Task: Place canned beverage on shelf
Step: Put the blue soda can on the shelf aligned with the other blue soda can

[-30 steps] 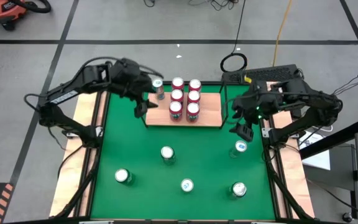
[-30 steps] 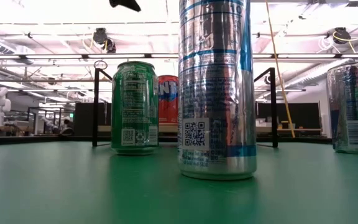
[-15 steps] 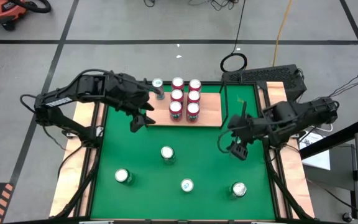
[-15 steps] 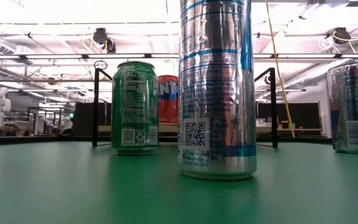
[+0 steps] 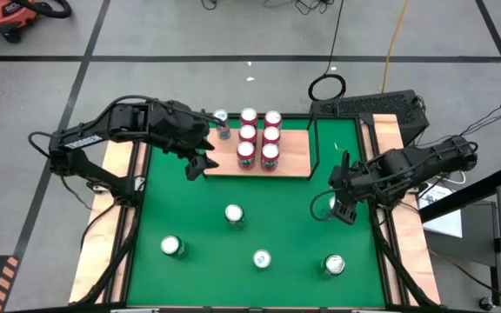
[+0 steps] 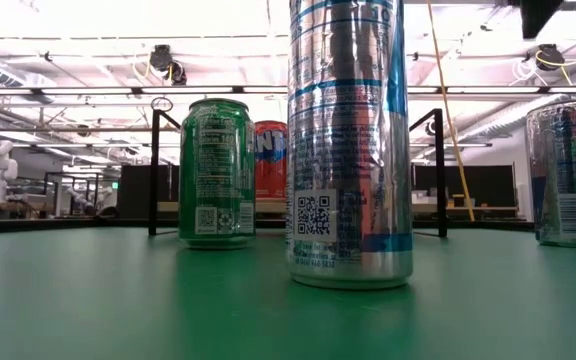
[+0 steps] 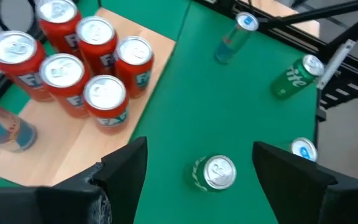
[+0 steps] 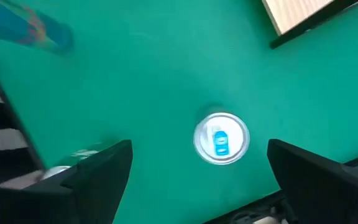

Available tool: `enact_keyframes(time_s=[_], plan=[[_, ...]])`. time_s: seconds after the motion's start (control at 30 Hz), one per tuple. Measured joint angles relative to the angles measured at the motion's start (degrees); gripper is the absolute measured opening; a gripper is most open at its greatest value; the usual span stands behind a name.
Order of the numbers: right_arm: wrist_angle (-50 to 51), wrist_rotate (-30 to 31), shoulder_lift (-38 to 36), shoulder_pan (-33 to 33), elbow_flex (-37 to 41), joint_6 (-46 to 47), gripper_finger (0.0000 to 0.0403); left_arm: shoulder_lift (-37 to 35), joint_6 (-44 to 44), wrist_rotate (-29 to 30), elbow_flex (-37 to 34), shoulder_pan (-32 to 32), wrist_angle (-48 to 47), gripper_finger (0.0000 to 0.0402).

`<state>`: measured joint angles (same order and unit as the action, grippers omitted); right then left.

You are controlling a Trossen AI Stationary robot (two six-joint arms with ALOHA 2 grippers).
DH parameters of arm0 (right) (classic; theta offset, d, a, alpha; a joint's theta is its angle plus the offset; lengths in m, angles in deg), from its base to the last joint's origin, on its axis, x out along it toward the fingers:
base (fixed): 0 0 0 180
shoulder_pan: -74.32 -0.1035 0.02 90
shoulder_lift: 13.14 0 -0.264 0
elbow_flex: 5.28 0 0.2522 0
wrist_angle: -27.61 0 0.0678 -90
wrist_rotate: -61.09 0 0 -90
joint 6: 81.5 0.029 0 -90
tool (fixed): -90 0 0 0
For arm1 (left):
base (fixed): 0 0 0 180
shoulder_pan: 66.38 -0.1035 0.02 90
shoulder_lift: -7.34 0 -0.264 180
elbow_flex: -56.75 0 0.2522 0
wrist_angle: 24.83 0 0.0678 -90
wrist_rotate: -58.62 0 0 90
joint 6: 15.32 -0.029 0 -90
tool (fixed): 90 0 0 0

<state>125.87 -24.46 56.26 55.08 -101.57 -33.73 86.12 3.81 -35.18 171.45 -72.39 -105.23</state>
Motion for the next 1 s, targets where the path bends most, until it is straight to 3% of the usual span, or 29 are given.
enact_keyframes(time_s=[0.13, 0.43, 1.0], plan=[[-4.6, 0.2, -3.1, 0.0, 7.2, -4.8, 0.0366, 0.0, 0.1, -0.9, 0.0, 0.1, 0.0, 0.029], [-14.3, -0.7, -7.1, 0.0, 19.3, -5.9, 0.0366, 0.0, 0.1, -0.9, 0.0, 0.1, -0.1, 0.029], [-15.3, -1.6, -7.1, 0.0, 20.8, -21.6, 0.0366, 0.0, 2.1, -0.5, 0.0, 0.0, -0.1, 0.029]])
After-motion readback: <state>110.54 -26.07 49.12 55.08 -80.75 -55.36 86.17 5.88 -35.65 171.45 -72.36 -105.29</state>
